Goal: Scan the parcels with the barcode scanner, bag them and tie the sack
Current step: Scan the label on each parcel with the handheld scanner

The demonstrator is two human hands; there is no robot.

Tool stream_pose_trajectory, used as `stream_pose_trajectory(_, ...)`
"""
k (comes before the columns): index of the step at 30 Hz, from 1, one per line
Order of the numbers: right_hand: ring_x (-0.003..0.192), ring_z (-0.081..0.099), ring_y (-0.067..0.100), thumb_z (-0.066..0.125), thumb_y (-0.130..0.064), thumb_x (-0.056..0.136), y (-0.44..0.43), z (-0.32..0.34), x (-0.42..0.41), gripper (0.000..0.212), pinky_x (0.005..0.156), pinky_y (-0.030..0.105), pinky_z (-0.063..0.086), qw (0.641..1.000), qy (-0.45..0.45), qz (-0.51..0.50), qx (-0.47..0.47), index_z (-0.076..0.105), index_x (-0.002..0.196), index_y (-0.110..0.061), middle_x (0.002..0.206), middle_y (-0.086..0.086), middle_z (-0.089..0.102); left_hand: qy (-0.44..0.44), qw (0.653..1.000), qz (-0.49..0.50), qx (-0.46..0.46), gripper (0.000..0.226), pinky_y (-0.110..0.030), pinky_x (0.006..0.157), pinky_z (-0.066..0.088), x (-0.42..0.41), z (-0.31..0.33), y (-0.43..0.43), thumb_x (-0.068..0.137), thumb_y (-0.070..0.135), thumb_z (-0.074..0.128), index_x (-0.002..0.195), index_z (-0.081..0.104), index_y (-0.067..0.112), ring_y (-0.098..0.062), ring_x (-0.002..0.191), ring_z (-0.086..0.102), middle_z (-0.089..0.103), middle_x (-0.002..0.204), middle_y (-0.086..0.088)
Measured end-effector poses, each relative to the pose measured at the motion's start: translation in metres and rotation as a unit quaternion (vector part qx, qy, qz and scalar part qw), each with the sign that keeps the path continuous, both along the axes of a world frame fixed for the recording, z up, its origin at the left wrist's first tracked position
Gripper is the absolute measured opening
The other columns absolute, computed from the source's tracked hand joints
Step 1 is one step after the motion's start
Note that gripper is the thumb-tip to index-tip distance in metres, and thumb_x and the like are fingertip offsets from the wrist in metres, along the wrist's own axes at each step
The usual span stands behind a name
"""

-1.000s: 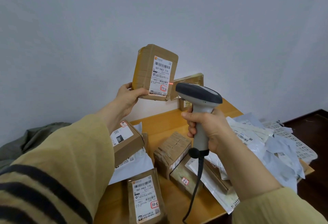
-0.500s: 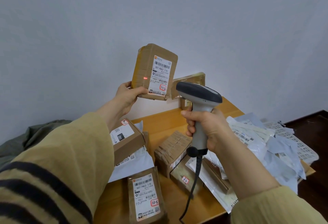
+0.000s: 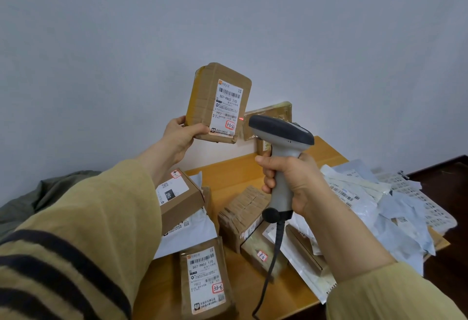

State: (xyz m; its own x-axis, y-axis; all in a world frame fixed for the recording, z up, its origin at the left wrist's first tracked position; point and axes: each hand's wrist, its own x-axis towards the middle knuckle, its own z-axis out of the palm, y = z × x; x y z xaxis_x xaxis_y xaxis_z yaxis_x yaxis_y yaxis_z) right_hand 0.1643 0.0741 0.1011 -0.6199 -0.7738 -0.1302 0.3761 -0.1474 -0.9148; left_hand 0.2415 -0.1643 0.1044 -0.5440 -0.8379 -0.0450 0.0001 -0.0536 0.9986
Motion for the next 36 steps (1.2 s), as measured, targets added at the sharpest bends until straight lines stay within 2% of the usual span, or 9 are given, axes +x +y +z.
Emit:
stream_pose_trajectory(6,0.04,0.041,0.016,0.071,-0.002,0.078,0.002,-0.005,-0.009,0.015,0.044,0.025,0.043,1.0,-0.003,0.002,0.001,0.057,0.075,-0.005,0.048,0.005,0.049,-0.016,1.0,0.005,0.004,0.039,-0.02,0.074,0.052,-0.005,-0.004,0.007,0.077,-0.002,0.07,0.111,0.052,0.007,-0.014,0.087,0.064,0.066,0.102,-0.008)
stream_pose_trajectory(11,0.042,0.041,0.017,0.071,-0.006,0.079,0.009,-0.014,-0.023,0.016,0.044,0.025,0.044,0.999,-0.044,-0.006,-0.01,0.055,0.082,-0.003,0.052,0.007,0.048,-0.106,0.991,0.052,0.054,0.017,-0.027,0.074,0.052,-0.018,-0.011,0.017,0.083,0.022,0.068,0.089,0.056,0.011,-0.016,0.081,0.063,0.066,0.088,-0.008)
stream_pose_trajectory(15,0.041,0.041,0.016,0.07,-0.004,0.08,0.015,-0.03,-0.038,0.015,0.042,0.025,0.045,0.996,-0.085,-0.016,0.015,0.055,0.084,-0.003,0.052,0.008,0.047,-0.178,0.979,0.051,0.08,0.02,-0.031,0.057,0.053,-0.036,-0.026,0.027,0.088,0.028,0.062,0.092,0.054,0.01,-0.02,0.07,0.064,0.065,0.083,-0.01)
stream_pose_trajectory(19,0.039,0.039,0.016,0.069,-0.003,0.08,0.013,-0.048,-0.052,0.015,0.042,0.025,0.043,0.99,-0.135,-0.025,0.031,0.054,0.076,-0.005,0.049,0.007,0.045,-0.238,0.968,0.063,0.038,0.028,-0.034,0.068,0.058,-0.063,-0.059,0.02,0.081,0.03,0.066,0.095,0.059,0.007,-0.024,0.073,0.067,0.069,0.091,-0.012)
stream_pose_trajectory(21,0.039,0.039,0.016,0.068,-0.003,0.081,0.008,-0.054,-0.06,0.014,0.042,0.025,0.043,0.989,-0.144,-0.024,0.038,0.055,0.075,-0.004,0.049,0.007,0.045,-0.304,0.949,0.077,-0.01,0.044,-0.04,0.082,0.056,-0.079,-0.075,0.007,0.07,0.042,0.063,0.1,0.062,0.01,-0.029,0.09,0.065,0.067,0.105,-0.013)
stream_pose_trajectory(24,0.04,0.039,0.016,0.067,-0.003,0.082,-0.006,-0.061,-0.078,0.014,0.042,0.025,0.044,0.987,-0.148,-0.025,0.057,0.056,0.074,-0.005,0.05,0.007,0.045,-0.426,0.893,0.105,-0.098,0.064,-0.04,0.092,0.048,-0.106,-0.099,-0.016,0.073,0.056,0.058,0.12,0.057,0.012,-0.034,0.109,0.053,0.054,0.123,-0.016)
stream_pose_trajectory(29,0.038,0.041,0.016,0.068,-0.004,0.082,-0.045,-0.077,-0.11,0.016,0.043,0.025,0.044,0.979,-0.165,-0.043,0.113,0.055,0.073,-0.006,0.05,0.006,0.047,-0.49,0.863,0.049,-0.11,0.059,-0.04,0.095,0.047,-0.143,-0.13,-0.052,0.083,0.049,0.055,0.126,0.051,0.008,-0.036,0.111,0.053,0.05,0.126,-0.018)
stream_pose_trajectory(33,0.038,0.042,0.015,0.068,-0.004,0.081,-0.074,-0.088,-0.131,0.018,0.043,0.026,0.044,0.971,-0.189,-0.055,0.139,0.053,0.071,-0.007,0.049,0.005,0.047,-0.531,0.833,-0.045,-0.146,0.039,-0.033,0.082,0.049,-0.162,-0.152,-0.072,0.093,0.039,0.05,0.107,0.06,0.004,-0.033,0.101,0.059,0.063,0.111,-0.013)
stream_pose_trajectory(36,0.037,0.042,0.015,0.069,-0.006,0.082,-0.092,-0.096,-0.143,0.016,0.042,0.025,0.044,0.965,-0.209,-0.054,0.147,0.054,0.075,-0.006,0.05,0.005,0.047,-0.546,0.795,-0.038,-0.262,0.048,-0.039,0.099,0.041,-0.185,-0.155,-0.085,0.092,0.041,0.05,0.124,0.052,0.006,-0.037,0.12,0.047,0.052,0.128,-0.018)
